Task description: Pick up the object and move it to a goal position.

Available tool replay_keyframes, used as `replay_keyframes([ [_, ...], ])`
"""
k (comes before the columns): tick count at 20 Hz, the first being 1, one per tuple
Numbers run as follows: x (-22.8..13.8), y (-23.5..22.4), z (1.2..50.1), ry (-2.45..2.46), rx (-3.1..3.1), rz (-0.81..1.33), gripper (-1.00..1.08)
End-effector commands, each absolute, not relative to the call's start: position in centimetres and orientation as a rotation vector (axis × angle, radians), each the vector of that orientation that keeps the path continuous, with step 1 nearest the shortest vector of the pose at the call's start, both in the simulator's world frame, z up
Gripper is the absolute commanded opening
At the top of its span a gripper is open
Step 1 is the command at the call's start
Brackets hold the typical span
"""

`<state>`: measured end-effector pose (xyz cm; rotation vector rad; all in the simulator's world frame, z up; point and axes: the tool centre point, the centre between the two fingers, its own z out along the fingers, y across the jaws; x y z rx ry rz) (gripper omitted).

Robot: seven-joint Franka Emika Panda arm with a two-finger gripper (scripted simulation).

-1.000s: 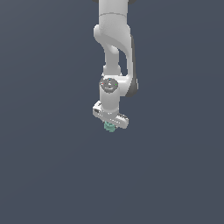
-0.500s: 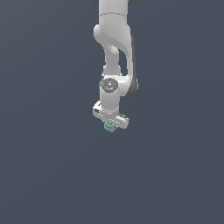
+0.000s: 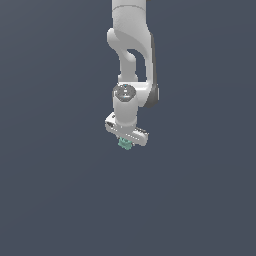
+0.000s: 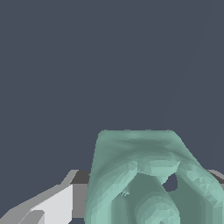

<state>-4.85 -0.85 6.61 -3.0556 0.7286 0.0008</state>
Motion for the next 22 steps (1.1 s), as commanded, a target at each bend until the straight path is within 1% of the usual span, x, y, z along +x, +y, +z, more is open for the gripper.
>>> replay_keyframes([
  [1, -4.4, -0.8, 8.1, 0.728, -3.055, -0.001, -1.00],
  [6, -3.2, -0.8, 11.9, 0.730, -3.056, -0.001, -1.00],
  [16, -0.1, -0.6, 21.4, 0.730, -3.056, -0.001, -1.00],
  [22, 1.3, -0.5, 25.3, 0.730, -3.056, -0.001, -1.00],
])
